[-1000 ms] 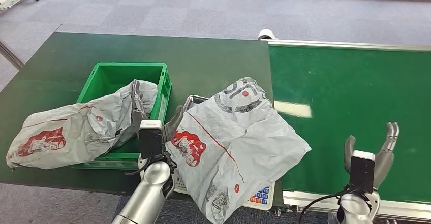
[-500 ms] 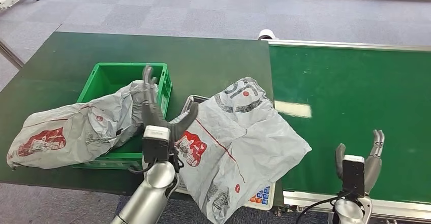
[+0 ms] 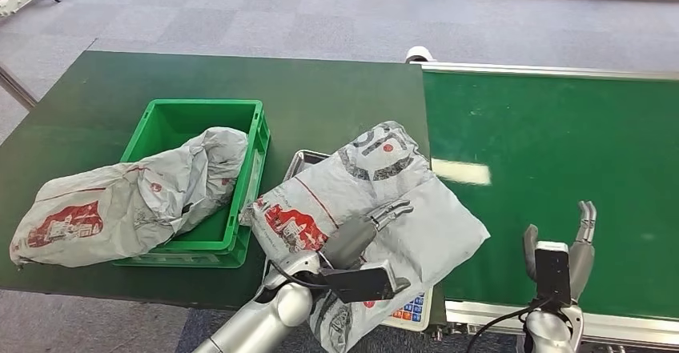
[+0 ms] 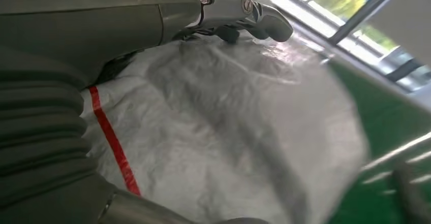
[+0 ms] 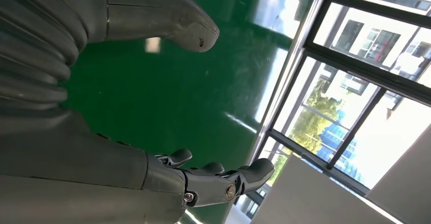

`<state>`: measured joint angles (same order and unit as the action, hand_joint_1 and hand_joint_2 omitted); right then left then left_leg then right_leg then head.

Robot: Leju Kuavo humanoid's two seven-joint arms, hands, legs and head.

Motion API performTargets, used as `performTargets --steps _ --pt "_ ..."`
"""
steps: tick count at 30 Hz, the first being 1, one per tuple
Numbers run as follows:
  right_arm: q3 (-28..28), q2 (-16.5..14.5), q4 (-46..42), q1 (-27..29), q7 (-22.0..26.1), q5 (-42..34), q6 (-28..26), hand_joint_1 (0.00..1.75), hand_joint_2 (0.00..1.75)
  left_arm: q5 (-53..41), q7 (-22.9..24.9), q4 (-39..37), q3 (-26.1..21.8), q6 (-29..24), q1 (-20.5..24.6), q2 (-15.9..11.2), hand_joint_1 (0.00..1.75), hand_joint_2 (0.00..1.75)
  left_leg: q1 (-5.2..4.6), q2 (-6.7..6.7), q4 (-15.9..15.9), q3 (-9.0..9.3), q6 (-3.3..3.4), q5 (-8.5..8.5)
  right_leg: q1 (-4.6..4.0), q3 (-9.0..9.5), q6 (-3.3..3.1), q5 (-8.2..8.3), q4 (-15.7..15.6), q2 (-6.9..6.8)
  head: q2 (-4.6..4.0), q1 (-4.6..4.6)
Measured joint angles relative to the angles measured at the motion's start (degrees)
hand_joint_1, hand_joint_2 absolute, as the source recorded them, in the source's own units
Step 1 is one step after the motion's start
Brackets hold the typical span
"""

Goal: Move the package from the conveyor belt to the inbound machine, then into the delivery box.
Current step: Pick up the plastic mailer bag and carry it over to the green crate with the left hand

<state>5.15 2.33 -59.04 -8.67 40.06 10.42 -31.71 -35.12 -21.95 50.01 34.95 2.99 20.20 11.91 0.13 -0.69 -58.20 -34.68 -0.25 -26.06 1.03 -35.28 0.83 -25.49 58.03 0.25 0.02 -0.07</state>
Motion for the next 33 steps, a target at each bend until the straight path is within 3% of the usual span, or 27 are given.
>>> performTargets --steps 3,7,8,11,12,16,20,28,30,33 --pt "0.6 -0.2 0.2 -0.1 0.0 0.9 0.1 0.0 1.75 -4.2 4.2 -5.1 0.2 -3.1 1.7 0.7 0.0 0.0 0.0 0.0 0.0 0.0 0.0 0.0 0.0 0.03 0.0 0.0 0.0 0.0 0.0 0.0" --pt "1.4 -0.5 0.3 -0.1 0.0 1.8 0.4 0.0 1.75 -6.5 6.2 -9.4 0.2 -5.1 3.7 1.4 0.0 0.0 0.0 -0.01 0.0 0.06 0.01 -0.01 0.01 0.11 0.0 0.0 0.0 -0.01 0.0 0.01" --pt "1.6 -0.6 0.3 -0.1 0.0 2.0 0.5 0.0 1.75 -7.1 6.5 -10.0 0.2 -5.5 4.0 1.5 0.24 0.0 -0.01 -0.01 0.0 0.08 0.01 -0.01 0.01 0.14 0.0 0.0 0.0 -0.01 0.0 0.01" --pt "2.4 -1.0 0.3 -0.2 0.0 3.0 1.4 0.0 1.75 -9.3 6.9 -11.3 0.2 -6.2 4.5 1.7 1.55 0.0 0.0 -0.01 0.0 0.17 0.02 -0.01 0.0 0.22 0.0 0.0 0.0 -0.02 0.0 0.01" --pt "2.8 -1.1 0.3 -0.3 0.0 3.3 1.7 0.0 1.75 -9.9 6.7 -11.5 0.1 -6.2 4.5 1.7 1.75 0.0 0.0 -0.01 0.0 0.2 0.02 -0.01 0.0 0.25 0.0 0.0 0.0 -0.02 0.0 0.0" --pt "3.9 -1.5 0.3 -0.1 0.0 4.4 2.4 0.0 1.75 -11.7 3.8 -11.5 -0.2 -6.4 4.3 1.7 1.75 0.0 0.0 0.0 0.0 0.25 0.01 0.0 0.0 0.3 0.0 0.0 0.0 -0.03 0.0 0.01" --pt "4.4 -1.7 0.3 0.0 0.1 4.9 2.4 0.0 1.75 -12.9 2.7 -11.0 -0.8 -7.2 3.8 1.7 1.75 1.75 0.0 -0.01 0.0 0.26 0.01 0.0 0.0 0.32 0.0 0.0 0.0 -0.03 0.0 0.01" --pt "4.6 -1.8 0.3 -0.1 0.1 4.6 2.4 0.0 1.75 -15.1 1.4 -10.9 -1.4 -9.4 3.7 1.8 1.75 1.75 0.0 -0.01 0.0 0.25 0.01 -0.01 0.0 0.32 0.0 0.0 0.0 -0.03 0.0 0.0" --pt "4.6 -1.8 0.3 -0.2 0.1 4.6 2.4 0.0 1.75 -15.3 1.1 -10.8 -1.7 -9.8 3.6 1.9 1.65 1.75 0.0 -0.01 0.0 0.25 0.01 -0.01 0.0 0.32 0.0 -0.01 0.0 -0.03 0.0 0.01" --pt "4.6 -1.8 0.3 -0.2 0.1 4.6 2.4 0.0 1.75 -15.4 1.0 -10.8 -2.1 -9.9 3.4 2.0 0.76 1.75 0.0 -0.01 0.0 0.26 0.01 -0.01 0.0 0.32 0.0 -0.01 0.0 -0.03 0.0 0.01"
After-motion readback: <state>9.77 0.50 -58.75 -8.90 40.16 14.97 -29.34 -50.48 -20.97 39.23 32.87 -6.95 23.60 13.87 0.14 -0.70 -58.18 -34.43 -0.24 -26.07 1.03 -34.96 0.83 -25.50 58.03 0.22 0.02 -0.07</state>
